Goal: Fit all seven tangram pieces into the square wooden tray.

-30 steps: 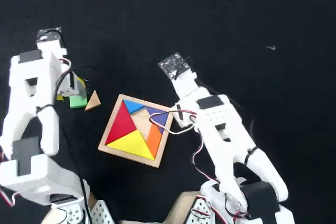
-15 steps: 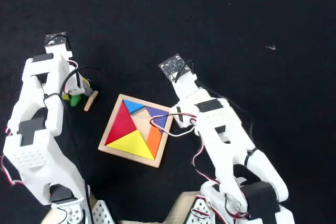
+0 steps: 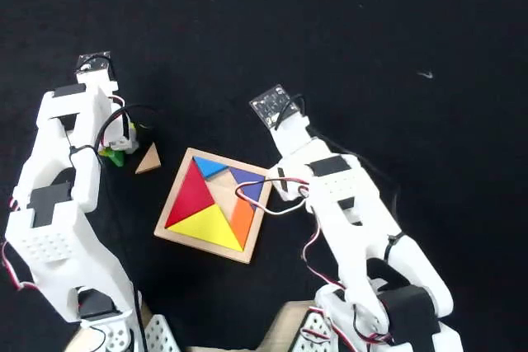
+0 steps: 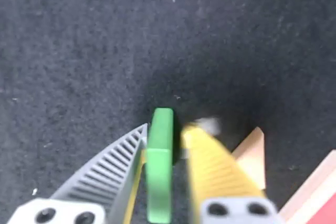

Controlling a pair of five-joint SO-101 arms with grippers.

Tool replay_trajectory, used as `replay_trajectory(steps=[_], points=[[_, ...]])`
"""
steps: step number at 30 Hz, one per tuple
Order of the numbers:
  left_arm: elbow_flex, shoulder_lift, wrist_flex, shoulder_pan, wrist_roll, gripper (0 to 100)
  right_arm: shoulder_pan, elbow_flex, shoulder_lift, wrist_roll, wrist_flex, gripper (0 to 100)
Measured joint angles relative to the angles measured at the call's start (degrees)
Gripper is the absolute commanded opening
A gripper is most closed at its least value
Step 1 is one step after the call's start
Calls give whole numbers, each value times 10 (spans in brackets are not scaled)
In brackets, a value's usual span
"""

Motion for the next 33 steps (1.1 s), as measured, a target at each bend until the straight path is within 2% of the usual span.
replay_trajectory(steps=[4,10,12,15,20,23,28,33], points=[[-17,1,27,0,0,30,0,0,0,0,-1,11],[-82,-16,160,22,-3,29,0,0,0,0,-1,11],[-103,-48,216,52,-16,29,0,0,0,0,-1,11],[-110,-118,289,122,-87,29,0,0,0,0,-1,11],[-84,-244,324,247,-203,29,0,0,0,0,-1,11],[-23,-285,283,295,-236,29,6,0,0,1,-1,11],[120,-291,156,371,-254,29,43,0,0,0,-5,11],[207,-291,18,381,-246,29,84,0,0,-28,-30,11]])
